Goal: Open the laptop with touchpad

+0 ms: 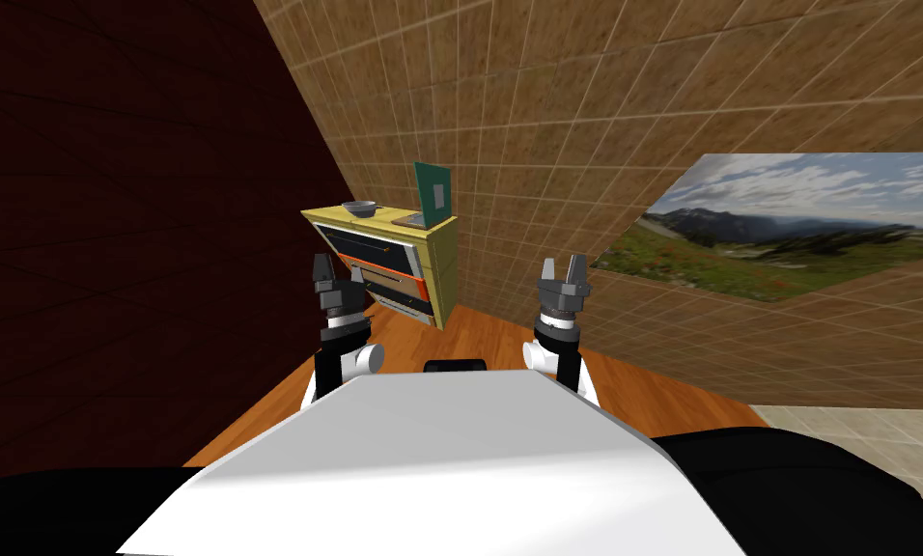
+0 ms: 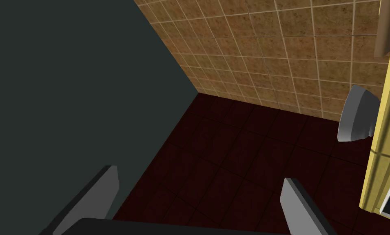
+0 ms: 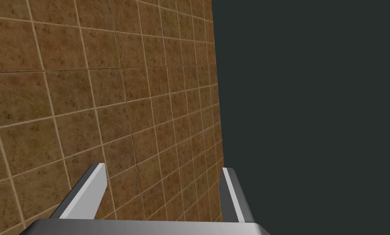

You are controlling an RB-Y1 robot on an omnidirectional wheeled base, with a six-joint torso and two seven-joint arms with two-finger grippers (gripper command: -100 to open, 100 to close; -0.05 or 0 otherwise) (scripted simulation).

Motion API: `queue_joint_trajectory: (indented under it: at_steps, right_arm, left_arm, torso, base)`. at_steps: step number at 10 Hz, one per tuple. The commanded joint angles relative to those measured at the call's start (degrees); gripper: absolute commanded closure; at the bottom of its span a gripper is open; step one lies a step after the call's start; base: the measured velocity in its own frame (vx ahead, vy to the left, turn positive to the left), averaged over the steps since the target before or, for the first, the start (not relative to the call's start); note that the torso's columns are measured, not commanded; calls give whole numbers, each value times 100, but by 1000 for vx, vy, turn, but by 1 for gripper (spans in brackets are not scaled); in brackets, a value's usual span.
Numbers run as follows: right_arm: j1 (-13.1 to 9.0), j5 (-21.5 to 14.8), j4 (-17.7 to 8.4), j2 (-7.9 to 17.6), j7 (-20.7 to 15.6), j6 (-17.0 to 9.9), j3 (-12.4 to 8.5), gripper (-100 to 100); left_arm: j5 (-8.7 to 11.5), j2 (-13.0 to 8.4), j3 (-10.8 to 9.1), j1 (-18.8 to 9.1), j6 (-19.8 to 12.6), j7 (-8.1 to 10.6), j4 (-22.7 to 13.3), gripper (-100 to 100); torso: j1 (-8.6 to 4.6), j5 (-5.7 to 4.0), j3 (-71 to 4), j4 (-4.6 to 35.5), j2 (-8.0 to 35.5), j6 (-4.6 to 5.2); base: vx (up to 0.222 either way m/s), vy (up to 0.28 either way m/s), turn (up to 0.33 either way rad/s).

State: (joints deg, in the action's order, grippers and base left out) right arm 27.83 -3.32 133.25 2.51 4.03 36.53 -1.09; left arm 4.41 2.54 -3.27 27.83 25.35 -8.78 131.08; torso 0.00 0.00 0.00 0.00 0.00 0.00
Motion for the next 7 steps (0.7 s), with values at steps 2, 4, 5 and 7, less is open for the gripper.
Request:
queue_joint_trajectory:
  at_steps: [2,4,5,7]
  right_arm:
    - [0,0,0,0,0,0,0,0]
    - [0,0,1,0,0,0,0,0]
    - [0,0,1,0,0,0,0,0]
    - [0,0,1,0,0,0,0,0]
  left_arm:
    - [0,0,0,0,0,0,0,0]
    - [0,0,0,0,0,0,1,0]
    - [0,0,0,0,0,0,1,0]
    - [0,0,0,0,1,0,1,0]
  torso:
    - [0,0,-1200,600,597,0]
    - [0,0,-2850,1424,1422,0]
    - [0,0,-3692,1846,1845,0]
    - [0,0,-5381,2691,2693,0]
  base:
    - [0,0,0]
    - [0,0,0]
    - [0,0,0]
    - [0,0,0]
